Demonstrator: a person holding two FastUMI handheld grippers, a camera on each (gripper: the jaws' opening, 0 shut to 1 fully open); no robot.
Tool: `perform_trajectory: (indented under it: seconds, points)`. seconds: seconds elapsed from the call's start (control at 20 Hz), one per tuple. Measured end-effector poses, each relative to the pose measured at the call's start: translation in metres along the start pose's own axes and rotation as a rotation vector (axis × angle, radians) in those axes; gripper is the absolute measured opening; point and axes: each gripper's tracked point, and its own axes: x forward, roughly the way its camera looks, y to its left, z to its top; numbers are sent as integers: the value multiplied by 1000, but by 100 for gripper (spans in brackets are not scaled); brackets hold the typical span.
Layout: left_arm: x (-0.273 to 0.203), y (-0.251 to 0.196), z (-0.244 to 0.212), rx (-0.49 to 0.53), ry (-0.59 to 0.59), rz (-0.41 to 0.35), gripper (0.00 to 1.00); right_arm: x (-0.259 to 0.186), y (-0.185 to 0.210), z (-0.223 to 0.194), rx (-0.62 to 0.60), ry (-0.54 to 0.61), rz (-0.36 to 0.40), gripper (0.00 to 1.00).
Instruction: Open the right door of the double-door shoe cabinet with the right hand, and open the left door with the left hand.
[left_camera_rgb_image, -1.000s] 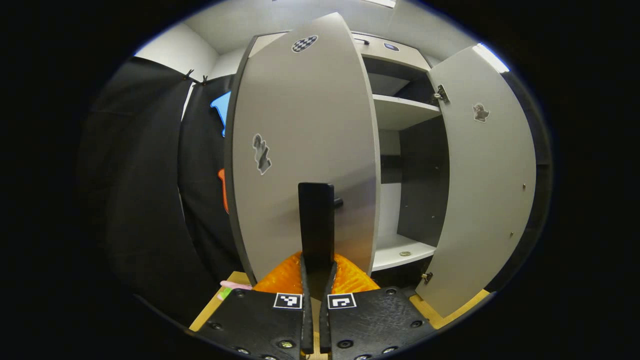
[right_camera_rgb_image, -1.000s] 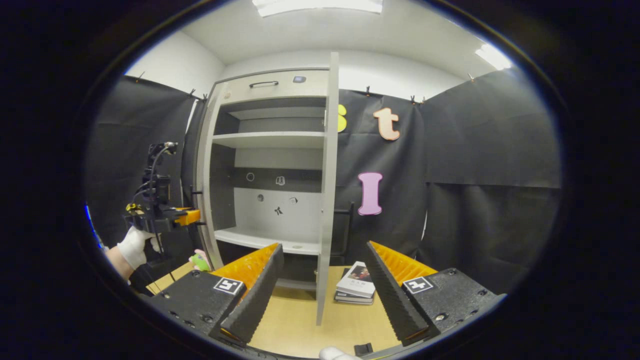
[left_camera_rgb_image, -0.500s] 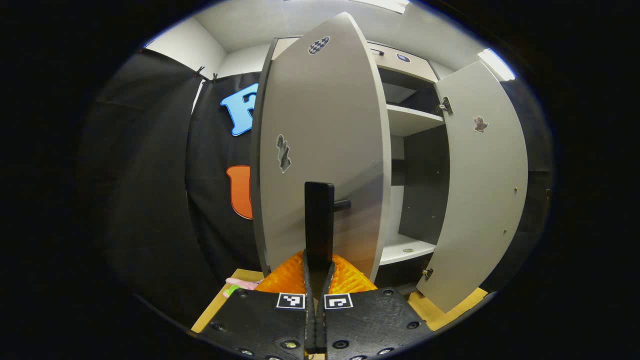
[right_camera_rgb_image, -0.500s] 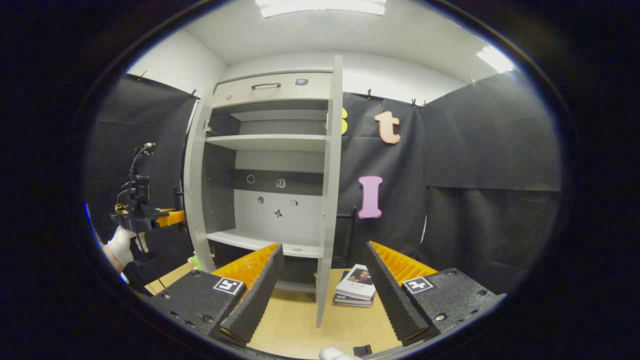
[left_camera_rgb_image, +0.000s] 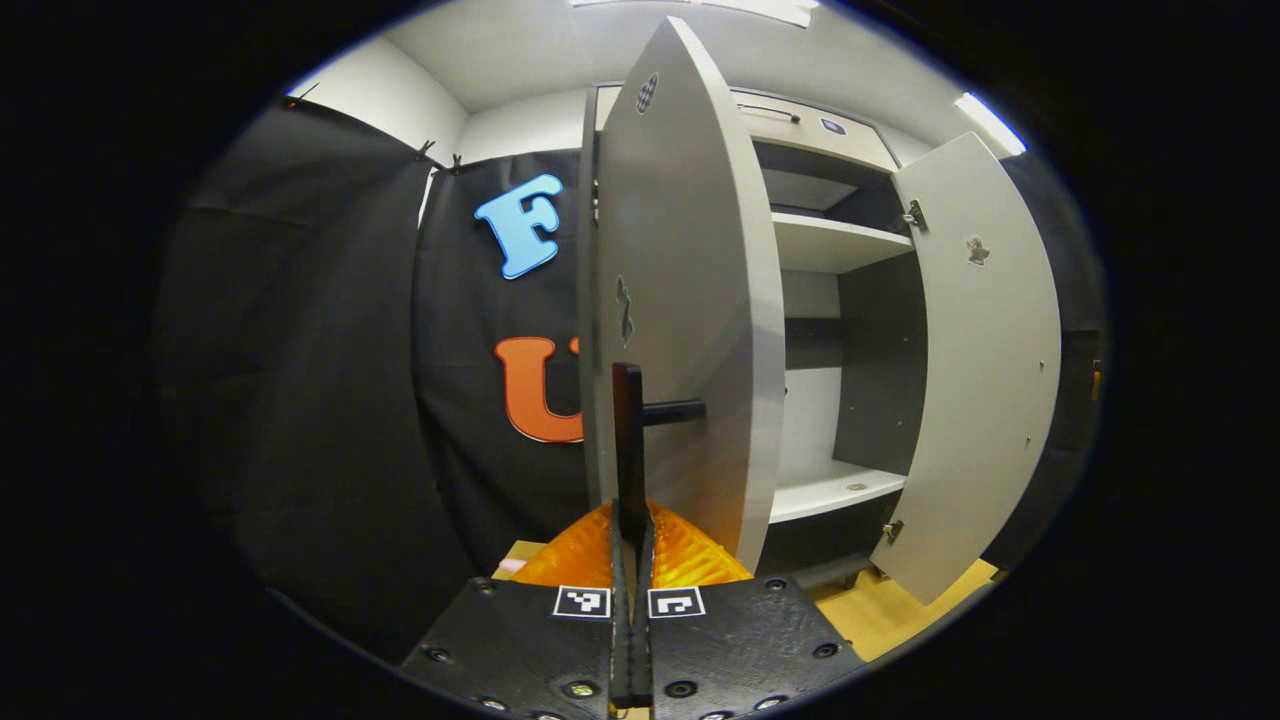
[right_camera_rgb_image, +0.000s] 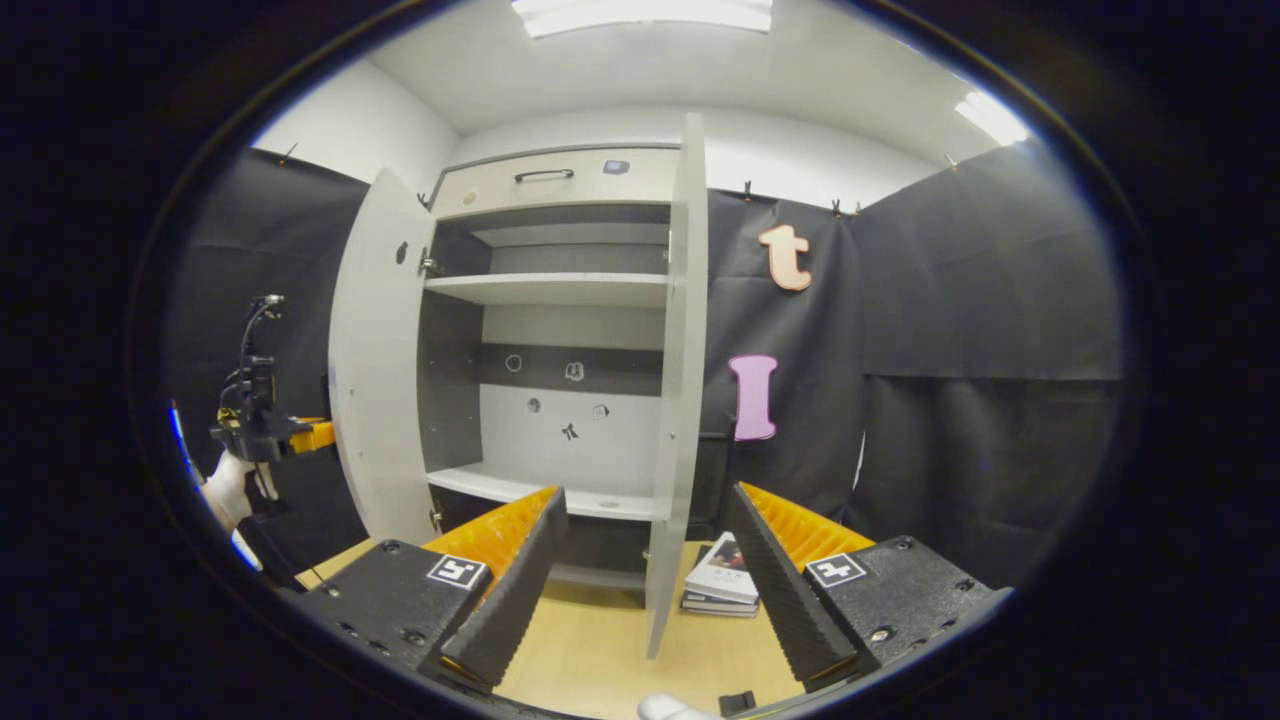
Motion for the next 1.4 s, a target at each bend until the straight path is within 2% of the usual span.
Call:
perform_trajectory:
  seconds: [0.15, 0.2, 0.3, 0.35, 0.4, 0.5, 0.6, 0.65, 0.7, 0.75, 1.0, 1.05, 1.2, 1.25, 1.3, 1.4]
  points:
    - [-2, 38, 0, 47, -12, 50, 0, 3, 8, 0, 3, 0, 10, 97]
    - [-2, 53, -1, 32, -14, 54, 0, 4, 10, 0, 2, 1, 14, 97]
    - [1, 53, 0, -84, -17, -14, 0, 3, 17, 1, -2, 1, 27, 97]
    - [1, 49, -1, -93, -6, -35, 0, 3, 19, 1, -6, -1, 31, 97]
    - [0, 48, -1, -49, -11, -24, 0, 4, 20, 2, -8, -3, 33, 100]
    - [-1, 54, -4, 23, -8, 2, 0, 5, 27, 3, -7, -4, 43, 97]
    - [-1, 53, -2, 1, -7, 0, 0, 6, 29, 3, -7, -3, 51, 100]
    - [-2, 52, -2, -16, -6, -3, 0, 6, 29, 2, -6, -4, 54, 97]
    - [-2, 53, -1, -19, -4, 2, 0, 6, 30, 3, -6, -3, 57, 100]
    - [-1, 53, -2, -13, 0, 9, 0, 5, 30, 3, -6, -4, 59, 97]
    - [-9, 58, -2, -15, 13, 61, 1, 5, 31, 4, -4, -6, 60, 97]
    - [-13, 68, -2, -7, 13, 104, 5, 6, 31, 4, -4, -6, 60, 97]
    - [-29, 91, 1, 5, -1, 184, 57, 5, 32, 5, 1, -9, 65, 97]
    - [-34, 93, 2, 8, -7, 184, 84, 5, 33, 5, 0, -10, 69, 97]
    - [-40, 94, 4, 20, -9, 187, 98, 5, 33, 4, -1, -12, 70, 97]
    - [-47, 101, 5, 35, -14, 201, 97, 4, 36, 4, 1, -10, 79, 97]
